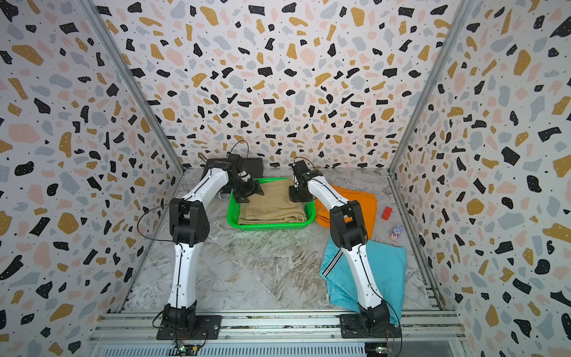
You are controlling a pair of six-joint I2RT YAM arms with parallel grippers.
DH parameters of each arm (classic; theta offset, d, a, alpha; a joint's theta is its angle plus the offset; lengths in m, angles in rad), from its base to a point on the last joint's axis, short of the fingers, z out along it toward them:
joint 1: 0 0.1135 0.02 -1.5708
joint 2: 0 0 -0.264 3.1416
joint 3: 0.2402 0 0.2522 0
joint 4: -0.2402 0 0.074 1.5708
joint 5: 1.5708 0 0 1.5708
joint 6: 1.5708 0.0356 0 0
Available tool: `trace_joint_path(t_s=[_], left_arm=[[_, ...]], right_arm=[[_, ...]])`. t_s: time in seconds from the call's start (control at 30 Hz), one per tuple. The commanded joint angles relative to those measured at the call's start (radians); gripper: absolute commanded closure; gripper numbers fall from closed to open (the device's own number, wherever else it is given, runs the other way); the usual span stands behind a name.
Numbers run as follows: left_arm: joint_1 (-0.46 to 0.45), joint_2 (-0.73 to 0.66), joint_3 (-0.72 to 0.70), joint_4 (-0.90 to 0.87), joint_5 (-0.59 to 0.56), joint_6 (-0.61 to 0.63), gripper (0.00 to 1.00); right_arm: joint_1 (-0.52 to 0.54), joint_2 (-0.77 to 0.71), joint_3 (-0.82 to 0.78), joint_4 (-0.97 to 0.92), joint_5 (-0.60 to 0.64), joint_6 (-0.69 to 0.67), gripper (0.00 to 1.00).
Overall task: Put the folded long pants in the basket
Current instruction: Place the long pant in the basket, then move the long pant to the center of the board.
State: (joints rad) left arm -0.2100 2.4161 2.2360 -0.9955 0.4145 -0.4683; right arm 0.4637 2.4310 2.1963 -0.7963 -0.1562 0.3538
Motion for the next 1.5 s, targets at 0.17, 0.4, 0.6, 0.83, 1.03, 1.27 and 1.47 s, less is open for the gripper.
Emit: trace_joint_path(t_s=[0.17, 0.4, 0.6, 0.83, 1.03, 1.27, 1.47], left_arm=[[0.015, 0.016, 0.066, 0.008, 0.014, 0.027, 0.14], [0.013, -0.271, -0.053, 0.017, -0.005, 0.015, 0.00], [-0.033, -0.751, -0.444, 0.144, -0.066, 0.026, 0.00], [-0.199, -1.245, -0.981, 0.349, -0.030, -0.105, 0.00], [-0.450, -1.320, -1.273, 0.391, -0.092, -0.231, 0.00], [-0.591, -1.166, -1.408, 0.545, -0.108, -0.290, 0.00], [-0.664, -0.897, -1.364, 0.663, -0.046, -0.289, 0.00]], right_arm=[[0.002, -0.026, -0.039, -0.088, 0.018, -0.010, 0.73], [0.001, -0.207, -0.026, -0.070, 0.002, -0.030, 0.37], [-0.001, -0.501, -0.202, -0.041, 0.009, -0.047, 0.17], [-0.010, -0.995, -0.743, 0.103, 0.016, -0.011, 0.05], [-0.022, -1.325, -1.026, 0.055, 0.081, 0.038, 0.01], [-0.024, -1.514, -1.170, -0.002, 0.161, 0.071, 0.00], [-0.025, -1.554, -1.182, -0.019, 0.221, 0.066, 0.00]])
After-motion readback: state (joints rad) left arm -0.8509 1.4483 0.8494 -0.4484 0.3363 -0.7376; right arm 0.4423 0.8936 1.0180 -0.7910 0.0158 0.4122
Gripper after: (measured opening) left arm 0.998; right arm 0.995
